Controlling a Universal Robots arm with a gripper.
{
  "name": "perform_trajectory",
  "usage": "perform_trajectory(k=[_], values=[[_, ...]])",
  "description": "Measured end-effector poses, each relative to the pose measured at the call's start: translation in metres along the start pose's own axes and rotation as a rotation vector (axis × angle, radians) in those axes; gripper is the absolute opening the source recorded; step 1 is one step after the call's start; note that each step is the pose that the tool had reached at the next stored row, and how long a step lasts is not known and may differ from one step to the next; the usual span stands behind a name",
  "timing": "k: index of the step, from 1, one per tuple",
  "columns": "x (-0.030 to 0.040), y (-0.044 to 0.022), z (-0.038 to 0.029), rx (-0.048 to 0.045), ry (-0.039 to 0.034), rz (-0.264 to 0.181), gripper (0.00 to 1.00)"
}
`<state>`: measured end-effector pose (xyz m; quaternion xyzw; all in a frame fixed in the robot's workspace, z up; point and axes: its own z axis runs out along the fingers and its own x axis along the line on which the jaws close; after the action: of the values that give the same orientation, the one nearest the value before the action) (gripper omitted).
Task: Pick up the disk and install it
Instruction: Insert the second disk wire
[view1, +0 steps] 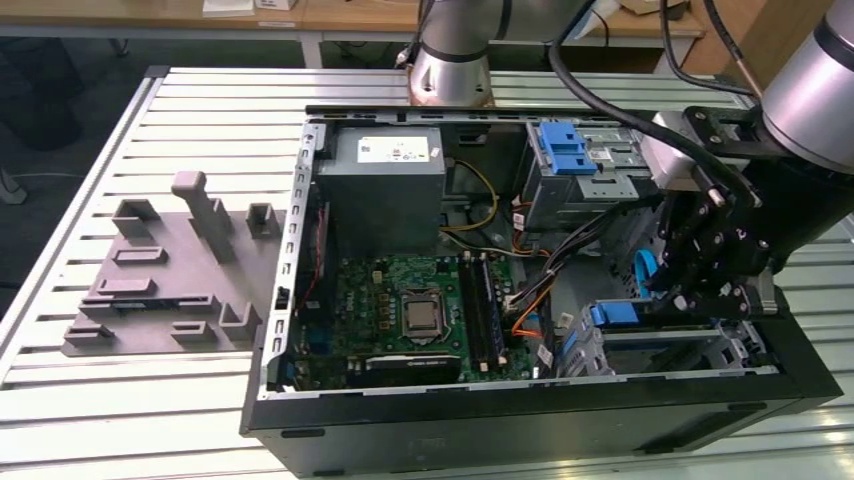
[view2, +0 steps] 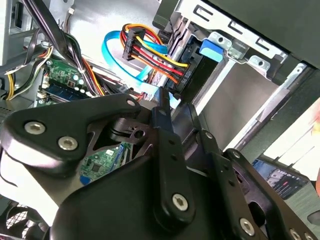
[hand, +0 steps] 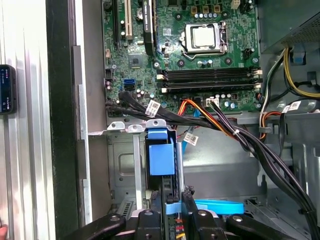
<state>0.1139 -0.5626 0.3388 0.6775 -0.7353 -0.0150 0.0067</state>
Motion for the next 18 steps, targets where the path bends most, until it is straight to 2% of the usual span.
perform_trajectory(k=[7,11,13,15,16,18], values=[[0.0,0.0002,-0.0056,-0.0015,-0.0001,0.0,0.31],[-0.0001,0.0002,-0.0063,-0.0018,-0.0001,0.0,0.29],[-0.0001,0.0002,-0.0063,-0.0018,0.0001,0.0,0.16],[-0.0001,0.0002,-0.0061,-0.0018,0.0002,0.0,0.16],[-0.0001,0.0002,-0.0056,-0.0018,0.0002,0.0,0.11],[0.0,0.0001,-0.0036,-0.0018,0.0002,0.0,0.11]])
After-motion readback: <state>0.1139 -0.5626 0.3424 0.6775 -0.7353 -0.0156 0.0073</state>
